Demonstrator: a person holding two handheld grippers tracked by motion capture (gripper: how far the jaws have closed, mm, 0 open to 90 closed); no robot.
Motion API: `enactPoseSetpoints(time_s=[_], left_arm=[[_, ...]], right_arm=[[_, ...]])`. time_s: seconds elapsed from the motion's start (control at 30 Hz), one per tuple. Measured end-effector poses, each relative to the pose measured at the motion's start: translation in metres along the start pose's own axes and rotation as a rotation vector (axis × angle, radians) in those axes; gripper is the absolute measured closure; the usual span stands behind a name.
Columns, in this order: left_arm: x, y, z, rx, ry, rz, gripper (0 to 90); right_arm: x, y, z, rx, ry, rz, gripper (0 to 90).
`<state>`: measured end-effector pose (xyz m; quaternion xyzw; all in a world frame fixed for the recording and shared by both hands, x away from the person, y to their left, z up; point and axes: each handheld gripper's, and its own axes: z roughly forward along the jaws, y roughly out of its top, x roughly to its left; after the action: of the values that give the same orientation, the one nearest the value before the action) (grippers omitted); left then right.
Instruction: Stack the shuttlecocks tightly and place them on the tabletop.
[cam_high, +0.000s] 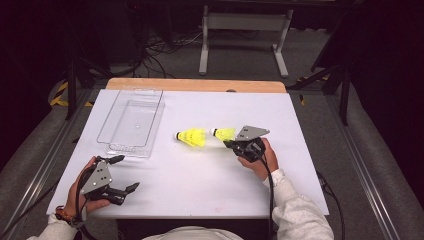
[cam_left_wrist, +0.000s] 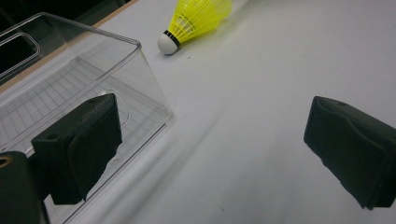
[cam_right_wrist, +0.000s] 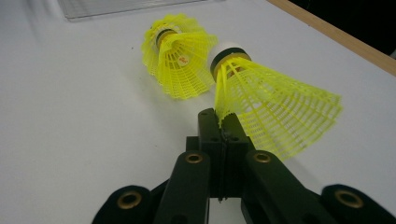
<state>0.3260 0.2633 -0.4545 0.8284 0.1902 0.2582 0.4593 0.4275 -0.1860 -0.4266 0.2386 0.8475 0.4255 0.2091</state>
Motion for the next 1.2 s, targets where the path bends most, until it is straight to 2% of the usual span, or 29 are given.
enactPoseSetpoints(time_s=[0.4, 1.2], left_arm=[[0.000, 0.000, 0.000, 0.004, -0.002, 0.003, 5.2], [-0.001, 0.000, 0.002, 0.008, -0.006, 0.003, 5.3]], right_arm=[[0.008, 0.003, 0.011, 0.014, 0.045, -0.023, 90.0], [0.018, 0.007, 0.036, 0.052, 0.080, -0.039, 90.0]])
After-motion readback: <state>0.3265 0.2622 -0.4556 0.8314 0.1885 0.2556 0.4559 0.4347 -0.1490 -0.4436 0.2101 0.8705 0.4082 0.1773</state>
